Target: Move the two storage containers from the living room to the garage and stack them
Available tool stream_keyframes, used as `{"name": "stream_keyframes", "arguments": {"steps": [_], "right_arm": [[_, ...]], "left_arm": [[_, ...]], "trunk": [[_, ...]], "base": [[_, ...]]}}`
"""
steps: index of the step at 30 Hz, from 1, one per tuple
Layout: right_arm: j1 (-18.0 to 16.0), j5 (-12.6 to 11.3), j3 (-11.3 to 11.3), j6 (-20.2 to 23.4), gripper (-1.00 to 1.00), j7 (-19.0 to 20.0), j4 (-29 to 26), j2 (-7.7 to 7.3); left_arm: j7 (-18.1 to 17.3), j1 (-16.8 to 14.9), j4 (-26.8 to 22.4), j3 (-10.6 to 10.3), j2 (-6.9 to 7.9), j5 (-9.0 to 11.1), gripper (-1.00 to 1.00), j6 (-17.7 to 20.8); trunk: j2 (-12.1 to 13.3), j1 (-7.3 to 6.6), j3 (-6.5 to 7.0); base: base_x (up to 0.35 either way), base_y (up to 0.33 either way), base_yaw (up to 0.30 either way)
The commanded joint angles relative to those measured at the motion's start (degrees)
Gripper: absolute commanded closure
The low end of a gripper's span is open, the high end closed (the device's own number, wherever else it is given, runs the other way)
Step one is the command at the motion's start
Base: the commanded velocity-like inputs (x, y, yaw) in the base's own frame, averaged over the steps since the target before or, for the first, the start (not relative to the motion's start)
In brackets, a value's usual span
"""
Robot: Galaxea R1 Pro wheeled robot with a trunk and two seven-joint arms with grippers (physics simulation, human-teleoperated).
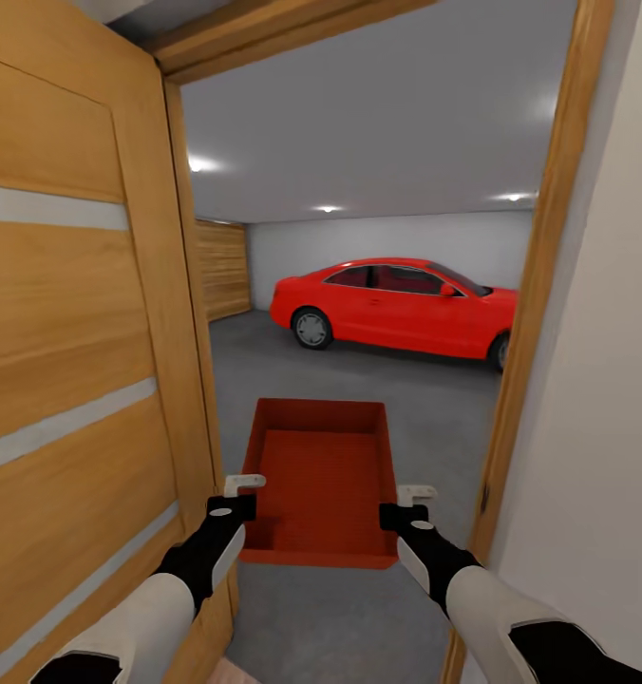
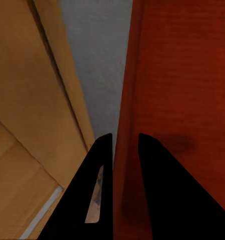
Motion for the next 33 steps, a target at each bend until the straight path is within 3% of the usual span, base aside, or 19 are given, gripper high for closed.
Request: {"name": "stream_keyframes", "arguments": {"steps": [1, 33], "right_arm": [[0.0, -0.6, 0.5, -0.1, 1.00, -0.4, 0.2, -1.11], [0.0, -0.5, 0.5, -0.3, 1.00, -0.3, 0.2, -1.20]], "left_arm": [[1.8, 0.0, -0.3, 0.1, 0.99, -1.3, 1.00, 0.5], [1.8, 0.0, -0.3, 0.1, 0.99, -1.3, 1.00, 0.5]], "trunk": [[0.0, 0.05, -0.02], [0.0, 0.05, -0.02]], "base": [[0.290, 0.223, -0.241], [0.290, 0.223, -0.244]]}}
